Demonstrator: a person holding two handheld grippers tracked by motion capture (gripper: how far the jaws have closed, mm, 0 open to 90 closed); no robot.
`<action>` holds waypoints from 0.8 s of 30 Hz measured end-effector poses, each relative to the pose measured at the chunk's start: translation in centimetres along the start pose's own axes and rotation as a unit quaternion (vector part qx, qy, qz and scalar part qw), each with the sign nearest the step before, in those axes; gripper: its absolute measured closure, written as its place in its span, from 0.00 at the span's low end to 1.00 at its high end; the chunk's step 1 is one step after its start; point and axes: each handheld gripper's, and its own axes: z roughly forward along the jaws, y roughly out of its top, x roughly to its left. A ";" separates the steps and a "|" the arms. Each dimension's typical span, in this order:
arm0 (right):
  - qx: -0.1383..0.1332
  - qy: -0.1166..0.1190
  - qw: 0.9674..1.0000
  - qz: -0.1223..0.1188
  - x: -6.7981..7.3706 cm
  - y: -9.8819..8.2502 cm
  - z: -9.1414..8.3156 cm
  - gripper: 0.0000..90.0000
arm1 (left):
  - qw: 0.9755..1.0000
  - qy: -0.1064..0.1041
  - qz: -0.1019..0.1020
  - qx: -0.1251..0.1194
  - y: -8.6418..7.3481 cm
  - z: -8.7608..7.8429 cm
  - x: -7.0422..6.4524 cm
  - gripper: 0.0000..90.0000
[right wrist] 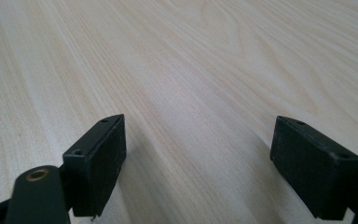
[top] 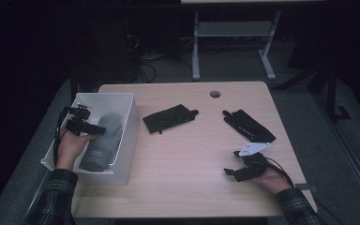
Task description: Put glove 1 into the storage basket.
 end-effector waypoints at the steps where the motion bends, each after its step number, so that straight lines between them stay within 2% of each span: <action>1: 0.000 0.000 1.000 0.000 0.0 0.0 0.0 0.20 | 1.000 0.000 0.000 0.000 0.0 0.0 0.0 0.55; 2: 0.000 0.000 1.000 0.000 0.0 0.0 0.0 0.20 | 1.000 0.002 -0.006 -0.010 0.0 -0.3 0.0 0.58; 3: 0.000 0.000 1.000 0.000 0.0 0.0 0.0 0.20 | 1.000 -0.001 -0.010 -0.021 0.2 -1.1 0.1 0.67; 4: 0.000 0.000 1.000 0.000 0.0 0.0 0.0 0.20 | 1.000 -0.001 -0.010 -0.021 0.2 -1.1 0.1 0.72; 5: 0.000 0.000 1.000 0.000 0.0 0.0 0.0 0.20 | 1.000 -0.006 -0.009 -0.027 0.3 -1.4 0.1 0.72; 6: 0.000 0.000 1.000 0.000 0.0 0.0 0.0 0.20 | 0.999 -0.013 -0.010 -0.031 0.5 -1.9 0.0 0.77; 8: 0.001 0.000 1.000 0.000 0.0 0.0 0.0 0.20 | 0.999 -0.022 -0.002 -0.036 0.8 -2.7 -0.3 0.88; 9: 0.000 0.000 1.000 0.000 0.0 0.0 0.0 0.20 | 0.999 -0.032 0.007 -0.043 1.0 -3.4 -0.7 0.98; 10: 0.000 0.000 1.000 0.000 0.0 0.0 0.0 0.20 | 0.998 -0.041 0.011 -0.049 1.2 -3.7 -1.0 0.99; 11: 0.000 0.000 1.000 0.000 0.0 0.0 0.0 0.20 | 0.998 -0.041 0.011 -0.049 1.2 -3.7 -1.0 1.00; 12: 0.000 0.000 1.000 0.000 0.0 0.0 0.0 0.20 | 0.997 -0.050 0.019 -0.053 1.4 -4.3 -1.4 1.00; 13: 0.000 0.000 1.000 0.000 0.0 0.0 0.0 0.20 | 0.996 -0.064 0.029 -0.062 1.7 -4.9 -2.2 1.00; 15: 0.000 0.000 1.000 0.000 0.0 0.0 0.0 0.20 | 0.993 -0.077 0.046 -0.075 2.1 -5.7 -3.3 1.00; 16: 0.000 0.000 1.000 0.000 0.0 0.0 0.0 0.20 | 0.993 -0.077 0.046 -0.075 2.1 -5.7 -3.3 1.00; 17: -0.001 0.000 1.000 0.000 0.0 0.0 0.0 0.20 | 0.990 -0.093 0.055 -0.086 2.5 -6.4 -4.6 1.00; 18: 0.000 0.000 1.000 0.000 0.0 0.0 0.0 0.20 | 0.989 -0.102 0.063 -0.089 2.7 -6.7 -5.2 1.00; 19: 0.000 0.000 1.000 0.000 0.0 0.0 0.0 0.20 | 0.989 -0.102 0.063 -0.089 2.7 -6.7 -5.2 1.00; 20: 0.000 0.000 1.000 0.000 0.0 0.0 0.0 0.20 | 0.985 -0.116 0.079 -0.096 3.1 -7.1 -6.6 1.00; 21: 0.000 0.000 1.000 0.000 0.0 0.0 0.0 0.20 | 0.985 -0.116 0.079 -0.096 3.1 -7.1 -6.6 1.00; 22: 0.000 0.000 1.000 0.000 0.0 0.0 0.0 0.20 | 0.982 -0.129 0.091 -0.101 3.4 -7.4 -8.0 1.00; 23: 0.000 0.000 1.000 0.000 0.0 0.0 0.0 0.20 | 0.980 -0.136 0.097 -0.104 3.5 -7.5 -8.7 1.00; 24: 0.000 0.000 1.000 0.000 0.0 0.0 0.0 0.20 | 0.980 -0.136 0.097 -0.104 3.5 -7.5 -8.7 1.00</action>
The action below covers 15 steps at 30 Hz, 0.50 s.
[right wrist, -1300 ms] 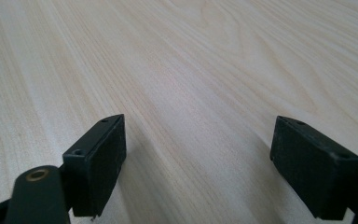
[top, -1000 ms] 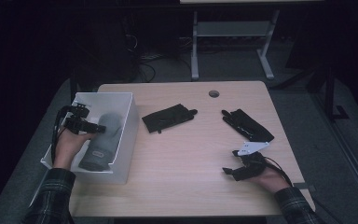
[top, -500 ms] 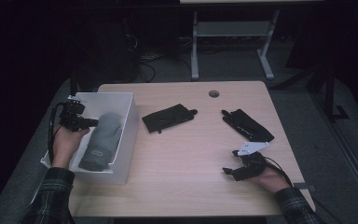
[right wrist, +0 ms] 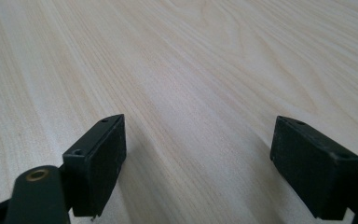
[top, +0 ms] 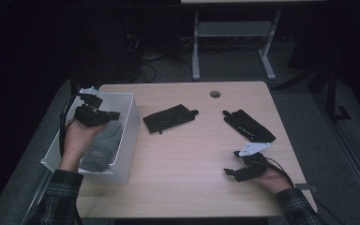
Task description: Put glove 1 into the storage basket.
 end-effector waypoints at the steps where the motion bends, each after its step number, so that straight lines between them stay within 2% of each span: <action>1: 0.000 0.000 1.000 0.000 0.0 0.0 0.0 0.20 | 1.000 -0.015 0.007 -0.006 0.4 0.3 -1.3 1.00; 3: 0.000 0.000 1.000 0.000 0.0 0.0 0.0 0.20 | 0.999 -0.025 0.012 -0.016 0.5 0.7 -2.6 1.00; 4: 0.000 0.000 1.000 0.000 0.0 0.0 0.0 0.20 | 0.999 -0.025 0.012 -0.016 0.5 0.7 -2.6 1.00; 7: 0.000 0.000 1.000 0.000 0.0 0.0 0.0 0.20 | 0.999 -0.038 0.022 -0.020 0.5 1.6 -4.5 0.99; 8: 0.000 0.000 1.000 0.000 0.0 0.0 0.0 0.20 | 0.999 -0.041 0.026 -0.019 0.5 2.0 -5.1 0.91; 11: 0.000 0.000 1.000 -0.001 0.0 0.0 0.0 0.20 | 0.998 -0.048 0.037 -0.012 0.2 3.2 -6.8 0.86; 13: 0.000 0.001 1.000 -0.001 0.0 0.0 0.0 0.20 | 0.998 -0.053 0.047 -0.004 -0.1 4.2 -8.2 0.76; 15: 0.000 0.001 1.000 -0.001 0.0 0.0 0.0 0.20 | 0.997 -0.055 0.051 -0.001 -0.3 4.5 -8.5 0.69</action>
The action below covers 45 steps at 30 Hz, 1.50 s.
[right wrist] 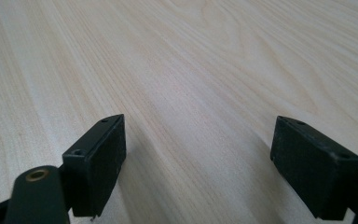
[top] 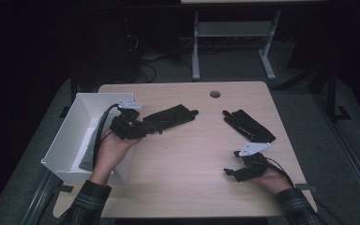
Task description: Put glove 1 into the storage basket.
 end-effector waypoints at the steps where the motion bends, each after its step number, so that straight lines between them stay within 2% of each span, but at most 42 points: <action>1: 0.000 0.000 1.000 0.000 0.0 0.0 0.0 0.20 | 1.000 -0.003 0.004 0.003 -0.2 0.5 -0.4 0.69; 3: 0.000 0.000 1.000 0.000 0.0 0.0 0.0 0.20 | 1.000 -0.007 0.018 0.009 -0.7 1.6 -1.3 0.58; 4: 0.000 0.000 1.000 0.000 0.0 0.0 0.0 0.20 | 1.000 -0.007 0.018 0.009 -0.7 1.6 -1.3 0.55; 5: 0.000 -0.001 1.000 0.001 0.0 0.0 0.0 0.20 | 0.999 0.013 0.048 0.022 -1.0 2.2 -2.0 0.51; 6: 0.000 -0.001 1.000 0.001 0.0 0.0 0.0 0.20 | 0.997 0.032 0.069 0.022 -1.1 2.2 -2.4 0.49; 8: 0.000 -0.001 1.000 0.001 0.0 0.0 0.0 0.20 | 0.997 0.030 0.071 0.015 -1.1 2.2 -2.8 0.46; 9: 0.000 -0.001 1.000 0.002 0.0 0.0 0.0 0.20 | 0.998 0.014 0.065 0.009 -1.1 2.3 -3.2 0.45; 11: 0.000 -0.001 1.000 0.001 0.0 0.0 0.0 0.20 | 0.998 0.006 0.062 0.010 -1.2 2.4 -3.3 0.45; 12: 0.000 -0.001 1.000 0.001 0.0 0.0 0.0 0.20 | 0.998 -0.006 0.063 0.009 -1.5 3.0 -3.4 0.45; 13: 0.000 -0.001 1.000 0.001 0.0 0.0 0.0 0.20 | 0.998 -0.006 0.063 0.009 -1.5 3.0 -3.4 0.44; 15: 0.000 -0.001 1.000 0.001 0.0 0.0 0.0 0.20 | 0.998 -0.021 0.058 0.016 -2.4 4.2 -3.8 0.42; 16: 0.000 -0.001 1.000 0.001 0.0 0.0 0.0 0.20 | 0.998 -0.021 0.058 0.016 -2.4 4.2 -3.8 0.42; 17: 0.001 -0.001 1.000 0.002 0.0 0.0 0.0 0.20 | 0.998 -0.025 0.061 0.022 -3.0 5.0 -4.1 0.42; 20: 0.001 -0.003 1.000 0.003 0.0 0.0 0.0 0.19 | 0.997 -0.029 0.068 0.028 -3.7 5.9 -4.4 0.41; 23: 0.004 -0.015 1.000 0.011 0.0 0.0 0.1 0.16 | 0.996 -0.031 0.077 0.033 -4.9 7.1 -5.0 0.37; 29: 0.003 -0.012 1.000 0.010 0.0 0.0 0.1 0.17 | 0.995 -0.036 0.088 0.040 -6.7 8.4 -5.1 0.30; 30: 0.005 -0.009 1.000 0.008 0.0 0.2 0.1 0.22 | 0.994 -0.040 0.091 0.041 -7.3 8.7 -5.0 0.29; 31: 0.005 -0.009 1.000 0.008 0.0 0.2 0.1 0.22 | 0.994 -0.040 0.091 0.041 -7.3 8.7 -5.0 0.29; 33: 0.014 -0.005 1.000 0.003 0.1 0.5 -0.2 0.40 | 0.994 -0.050 0.082 0.043 -8.2 9.2 -4.6 0.26; 34: 0.014 -0.005 1.000 0.003 0.1 0.5 -0.2 0.40 | 0.994 -0.050 0.082 0.043 -8.2 9.2 -4.6 0.25; 35: 0.015 -0.004 1.000 0.001 0.1 0.6 -0.3 0.49 | 0.995 -0.053 0.077 0.041 -8.6 9.3 -4.5 0.25; 37: 0.007 -0.012 1.000 -0.011 0.0 1.0 -0.7 0.66 | 0.994 -0.047 0.084 0.044 -9.3 9.4 -4.2 0.20; 40: 0.002 -0.016 1.000 -0.004 -0.6 1.6 -1.2 0.84 | 0.995 -0.042 0.085 0.043 -10.1 9.5 -4.1 0.18; 41: 0.002 -0.016 1.000 -0.004 -0.6 1.6 -1.2 0.84 | 0.995 -0.042 0.085 0.043 -10.1 9.5 -4.1 0.17; 42: 0.000 -0.021 1.000 -0.001 -0.9 1.7 -1.3 0.90 | 0.994 -0.041 0.089 0.045 -10.4 9.5 -4.1 0.17; 43: 0.007 -0.040 0.999 0.003 -1.6 2.2 -1.4 1.00 | 0.993 -0.038 0.098 0.054 -10.7 9.6 -4.3 0.16; 45: 0.009 -0.048 0.999 0.003 -1.8 2.3 -1.3 1.00 | 0.992 -0.038 0.105 0.056 -10.9 9.6 -4.4 0.15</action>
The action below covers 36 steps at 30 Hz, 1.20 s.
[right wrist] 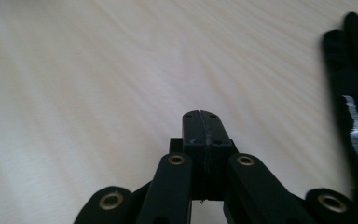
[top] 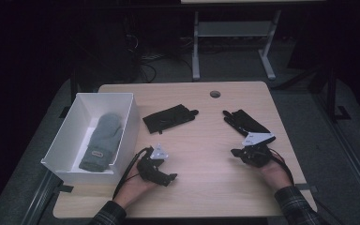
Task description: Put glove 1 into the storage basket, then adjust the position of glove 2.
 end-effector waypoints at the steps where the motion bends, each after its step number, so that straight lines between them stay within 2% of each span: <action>1: -0.005 -0.007 1.000 0.013 -1.0 0.3 0.0 1.00 | 1.000 0.004 0.005 -0.001 -0.2 -0.1 -0.1 0.15; 3: -0.006 -0.009 1.000 0.016 -1.3 0.4 0.0 1.00 | 1.000 0.004 0.005 -0.001 -0.2 -0.1 -0.1 0.14; 4: -0.006 -0.009 1.000 0.016 -1.3 0.4 0.0 1.00 | 1.000 0.004 0.007 -0.010 -0.5 -0.2 -0.2 0.14; 6: -0.013 -0.026 0.999 0.020 -2.4 0.9 -0.2 0.99 | 1.000 -0.001 0.010 -0.023 -0.9 -0.2 -0.1 0.14; 10: -0.016 -0.027 0.998 0.052 -4.6 1.1 -0.3 1.00 | 0.999 -0.009 0.018 -0.043 -1.5 -0.3 0.1 0.14; 12: -0.021 -0.031 0.997 0.060 -5.5 1.0 -0.3 1.00 | 0.998 -0.011 0.020 -0.050 -1.6 -0.2 0.2 0.14; 17: -0.021 -0.045 0.996 0.075 -7.2 0.8 -0.4 1.00 | 0.999 -0.009 0.015 -0.050 -1.6 -0.3 0.3 0.14; 19: -0.020 -0.050 0.995 0.080 -7.7 0.7 -0.4 1.00 | 0.999 -0.006 0.013 -0.049 -1.6 -0.3 0.3 0.14; 22: -0.012 -0.051 0.995 0.089 -8.3 0.4 -0.2 1.00 | 0.999 0.006 -0.002 -0.052 -1.8 -0.4 0.4 0.14; 27: -0.012 -0.057 0.994 0.096 -9.0 0.3 0.1 0.99 | 0.999 0.010 -0.003 -0.050 -2.0 -0.6 0.4 0.14; 29: -0.004 -0.060 0.993 0.101 -9.3 0.2 0.3 0.99 | 0.999 0.010 -0.003 -0.050 -2.0 -0.6 0.4 0.14; 33: 0.029 -0.050 0.994 0.097 -9.5 -0.4 1.5 1.00 | 0.999 0.010 -0.003 -0.050 -2.0 -0.5 0.4 0.14; 36: 0.028 -0.044 0.993 0.106 -9.3 -0.4 1.5 1.00 | 0.999 0.010 -0.003 -0.050 -2.0 -0.6 0.4 0.14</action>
